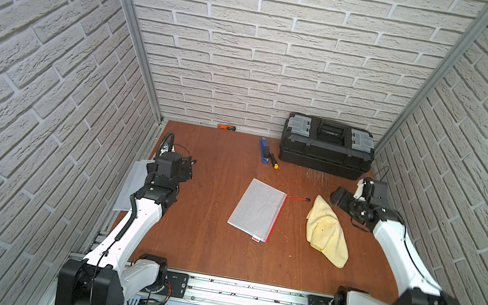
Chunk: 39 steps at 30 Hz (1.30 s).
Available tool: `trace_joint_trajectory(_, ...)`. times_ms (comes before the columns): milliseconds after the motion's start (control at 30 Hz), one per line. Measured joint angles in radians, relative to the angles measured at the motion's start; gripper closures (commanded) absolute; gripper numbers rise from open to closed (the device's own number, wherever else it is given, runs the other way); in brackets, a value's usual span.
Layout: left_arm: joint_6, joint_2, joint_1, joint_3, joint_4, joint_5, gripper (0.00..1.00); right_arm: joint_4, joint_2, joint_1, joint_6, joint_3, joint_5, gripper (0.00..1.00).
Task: Wipe the document bag
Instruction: Place the cleaning item at the center of the board, then reset both arms
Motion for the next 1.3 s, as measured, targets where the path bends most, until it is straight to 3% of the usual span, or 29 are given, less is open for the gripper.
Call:
trace_joint_trajectory(100,0.03,0.075,0.026,-0.207,0.312,0.001,0.02,0.339,-0.147,0.001,-0.064,-0.24,0.056,0.0)
trace_joint_trajectory(200,0.054,0.189,0.027,-0.333,0.516,0.006,0.02,0.618,-0.135,0.004,-0.13,-0.426,0.098,0.0)
trace_joint_trajectory(433,0.095,0.206,0.035,-0.309,0.71,0.016,0.02,0.969,0.07,0.007,-0.226,-0.525,0.105,0.0)
trace_joint_trajectory(667,0.1,0.204,0.059,-0.304,0.738,0.047,0.02,1.319,0.418,0.02,-0.281,-0.534,0.084,0.0)
trace_joint_trajectory(733,0.099,0.204,0.061,-0.304,0.738,0.054,0.02,1.365,0.482,0.028,-0.294,-0.533,0.076,0.0)
trace_joint_trajectory(1033,0.139,0.222,0.061,-0.321,0.797,0.048,0.02,1.394,0.468,0.042,-0.319,-0.493,0.077,0.0)
trace_joint_trajectory(1200,0.157,0.409,0.061,-0.375,0.975,0.034,0.02,1.399,0.468,0.043,-0.321,-0.493,0.077,0.0)
trace_joint_trajectory(1300,0.165,0.46,0.061,-0.38,0.964,0.05,0.02,1.399,0.468,0.043,-0.321,-0.493,0.077,0.0)
